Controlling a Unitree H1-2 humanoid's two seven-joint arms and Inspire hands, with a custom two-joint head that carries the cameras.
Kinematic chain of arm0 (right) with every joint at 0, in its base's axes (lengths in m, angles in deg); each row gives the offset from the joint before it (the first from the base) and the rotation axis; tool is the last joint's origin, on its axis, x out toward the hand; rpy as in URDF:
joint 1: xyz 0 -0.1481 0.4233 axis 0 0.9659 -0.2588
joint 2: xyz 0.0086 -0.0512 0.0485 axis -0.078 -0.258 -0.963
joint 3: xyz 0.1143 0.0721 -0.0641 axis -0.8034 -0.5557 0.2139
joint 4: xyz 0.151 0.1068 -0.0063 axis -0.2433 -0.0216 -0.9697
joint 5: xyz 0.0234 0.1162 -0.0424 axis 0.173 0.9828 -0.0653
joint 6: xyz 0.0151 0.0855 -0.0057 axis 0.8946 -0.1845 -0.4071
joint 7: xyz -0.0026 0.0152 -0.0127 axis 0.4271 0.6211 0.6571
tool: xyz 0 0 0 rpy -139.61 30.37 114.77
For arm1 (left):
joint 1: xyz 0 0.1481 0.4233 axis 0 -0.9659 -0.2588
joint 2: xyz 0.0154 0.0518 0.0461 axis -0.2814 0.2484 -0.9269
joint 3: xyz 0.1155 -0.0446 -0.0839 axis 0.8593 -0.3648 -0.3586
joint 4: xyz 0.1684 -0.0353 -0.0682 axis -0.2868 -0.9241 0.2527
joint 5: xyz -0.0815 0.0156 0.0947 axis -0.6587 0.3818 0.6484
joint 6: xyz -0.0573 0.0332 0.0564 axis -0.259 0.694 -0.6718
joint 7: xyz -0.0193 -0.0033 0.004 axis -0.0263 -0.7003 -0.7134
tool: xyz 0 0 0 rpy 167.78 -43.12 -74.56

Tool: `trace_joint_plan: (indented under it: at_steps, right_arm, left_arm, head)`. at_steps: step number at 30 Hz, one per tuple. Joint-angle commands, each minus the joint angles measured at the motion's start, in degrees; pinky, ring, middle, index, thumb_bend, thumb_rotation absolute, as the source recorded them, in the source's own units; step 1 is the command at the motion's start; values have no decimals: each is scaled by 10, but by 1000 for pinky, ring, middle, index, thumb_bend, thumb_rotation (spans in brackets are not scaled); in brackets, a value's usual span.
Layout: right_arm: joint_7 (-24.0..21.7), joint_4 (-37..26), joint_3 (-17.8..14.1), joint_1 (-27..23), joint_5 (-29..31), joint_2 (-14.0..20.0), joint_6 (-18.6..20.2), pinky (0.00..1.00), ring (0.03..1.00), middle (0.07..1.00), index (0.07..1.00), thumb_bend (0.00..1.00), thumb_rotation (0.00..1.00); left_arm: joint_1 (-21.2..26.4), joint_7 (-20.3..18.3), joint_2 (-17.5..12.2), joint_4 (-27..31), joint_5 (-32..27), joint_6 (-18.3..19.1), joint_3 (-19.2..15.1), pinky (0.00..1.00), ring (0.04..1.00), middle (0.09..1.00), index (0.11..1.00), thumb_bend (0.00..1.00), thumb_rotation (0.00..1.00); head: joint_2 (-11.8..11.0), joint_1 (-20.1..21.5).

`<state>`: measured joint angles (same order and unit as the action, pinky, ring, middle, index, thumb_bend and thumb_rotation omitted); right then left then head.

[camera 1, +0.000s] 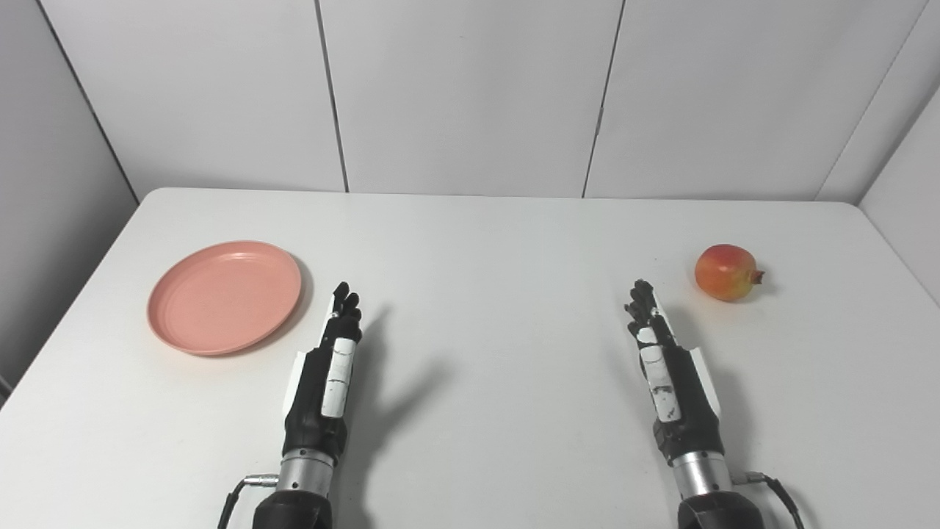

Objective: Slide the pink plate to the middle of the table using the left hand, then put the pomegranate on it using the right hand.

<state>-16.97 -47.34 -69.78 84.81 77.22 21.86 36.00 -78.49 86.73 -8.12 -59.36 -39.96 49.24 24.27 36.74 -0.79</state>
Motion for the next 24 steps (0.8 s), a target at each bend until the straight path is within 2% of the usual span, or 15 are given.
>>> trace_joint_plan:
  at_steps: [1, 24]
  right_arm:
    - [-1, 2, -2, 5, 1, 0, -1, 1000, 978, 979, 971, 806, 1000]
    - [0, 2, 0, 4, 0, 1, -4, 1000, 975, 979, 973, 808, 1000]
  left_arm:
    - [-21, 2, -2, 17, -1, -2, -1, 1000, 1000, 1000, 1000, 831, 1000]
    - [-19, 0, -3, 17, -6, 3, -2, 1000, 1000, 1000, 1000, 816, 1000]
  head:
    - [0, -1]
    - [1, 1]
